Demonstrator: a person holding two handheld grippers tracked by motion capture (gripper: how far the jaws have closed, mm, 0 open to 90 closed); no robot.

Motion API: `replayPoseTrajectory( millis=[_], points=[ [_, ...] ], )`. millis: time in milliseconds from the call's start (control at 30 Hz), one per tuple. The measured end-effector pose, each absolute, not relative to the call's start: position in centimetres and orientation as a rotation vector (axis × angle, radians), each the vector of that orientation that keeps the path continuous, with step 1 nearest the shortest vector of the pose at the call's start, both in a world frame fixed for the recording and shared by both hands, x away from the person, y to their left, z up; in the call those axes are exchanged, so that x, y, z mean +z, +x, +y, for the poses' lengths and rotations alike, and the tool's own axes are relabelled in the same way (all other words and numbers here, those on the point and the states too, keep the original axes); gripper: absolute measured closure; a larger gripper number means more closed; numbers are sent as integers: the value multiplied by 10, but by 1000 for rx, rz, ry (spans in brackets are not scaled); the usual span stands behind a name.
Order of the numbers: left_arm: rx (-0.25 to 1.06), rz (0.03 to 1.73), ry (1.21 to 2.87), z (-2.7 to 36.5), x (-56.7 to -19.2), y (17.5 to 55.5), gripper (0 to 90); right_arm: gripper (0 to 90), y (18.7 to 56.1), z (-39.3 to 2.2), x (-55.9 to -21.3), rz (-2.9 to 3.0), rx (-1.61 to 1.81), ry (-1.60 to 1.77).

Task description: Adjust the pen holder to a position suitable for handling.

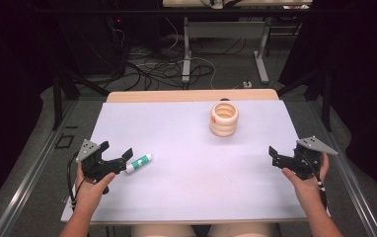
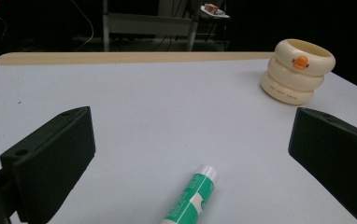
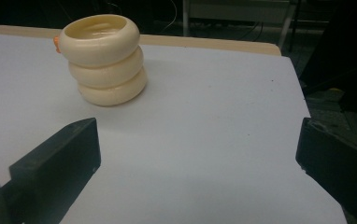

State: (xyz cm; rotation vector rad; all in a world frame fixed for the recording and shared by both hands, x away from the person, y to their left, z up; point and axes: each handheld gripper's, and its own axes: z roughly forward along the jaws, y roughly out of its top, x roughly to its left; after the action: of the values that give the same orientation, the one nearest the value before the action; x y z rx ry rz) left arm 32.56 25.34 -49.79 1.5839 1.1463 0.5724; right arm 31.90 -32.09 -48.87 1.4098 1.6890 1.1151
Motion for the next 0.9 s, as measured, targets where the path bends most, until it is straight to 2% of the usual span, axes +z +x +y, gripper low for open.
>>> replayPoseTrajectory(
  millis=[233,367,667,900],
  points=[
    [588,1152,1596,253,-498,325,4,1,321,-318,-492,1718,1098,1438],
    [592,1153,1595,253,-498,324,4,32,323,-316,-490,1729,1105,1430],
    [593,1154,1597,253,-497,324,4,146,335,-305,-469,1752,1099,1400],
    [593,1153,1602,253,-498,325,4,150,351,-297,-449,1781,1111,1403]
  ],
)
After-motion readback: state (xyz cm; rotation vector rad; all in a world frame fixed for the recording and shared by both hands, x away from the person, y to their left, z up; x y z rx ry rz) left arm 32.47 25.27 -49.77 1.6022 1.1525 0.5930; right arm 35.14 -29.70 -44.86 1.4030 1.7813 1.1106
